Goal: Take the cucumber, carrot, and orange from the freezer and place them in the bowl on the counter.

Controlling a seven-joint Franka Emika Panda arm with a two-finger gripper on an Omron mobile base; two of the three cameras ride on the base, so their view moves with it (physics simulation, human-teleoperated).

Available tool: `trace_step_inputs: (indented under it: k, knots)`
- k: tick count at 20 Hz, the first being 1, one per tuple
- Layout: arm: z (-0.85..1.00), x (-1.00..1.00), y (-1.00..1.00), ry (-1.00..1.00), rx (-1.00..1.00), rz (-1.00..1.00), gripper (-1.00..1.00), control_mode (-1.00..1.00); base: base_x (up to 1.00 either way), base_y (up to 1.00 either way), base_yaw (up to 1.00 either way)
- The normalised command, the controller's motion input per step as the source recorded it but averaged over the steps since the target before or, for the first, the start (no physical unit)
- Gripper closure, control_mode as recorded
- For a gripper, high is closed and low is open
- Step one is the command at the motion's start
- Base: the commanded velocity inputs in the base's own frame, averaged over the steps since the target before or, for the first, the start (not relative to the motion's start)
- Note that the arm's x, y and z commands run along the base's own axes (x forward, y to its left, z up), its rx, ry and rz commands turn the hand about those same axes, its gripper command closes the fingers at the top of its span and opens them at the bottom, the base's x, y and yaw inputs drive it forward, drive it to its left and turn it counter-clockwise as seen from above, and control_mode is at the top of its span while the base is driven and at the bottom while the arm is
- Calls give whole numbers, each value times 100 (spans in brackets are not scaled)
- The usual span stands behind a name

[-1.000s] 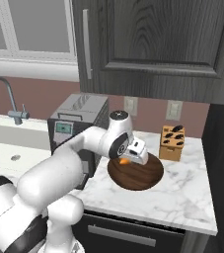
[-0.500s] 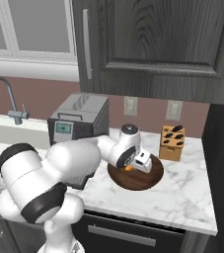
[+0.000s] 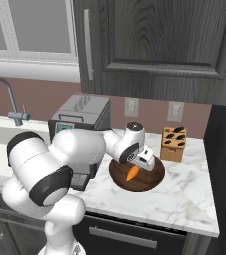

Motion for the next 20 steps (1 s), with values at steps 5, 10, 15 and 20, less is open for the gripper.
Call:
trace_step_inputs:
  k: [5,10,15,20]
  knots:
    - [50,-1,0,0,1,-2,-100,-100,0,0,0]
    - [94,-59,0,0,0,-4,-100,-100,0,0,0]
    - [84,-100,0,-3,0,-6,-100,-100,0,0,0]
    - [81,-100,0,-2,0,-11,-100,-100,0,0,0]
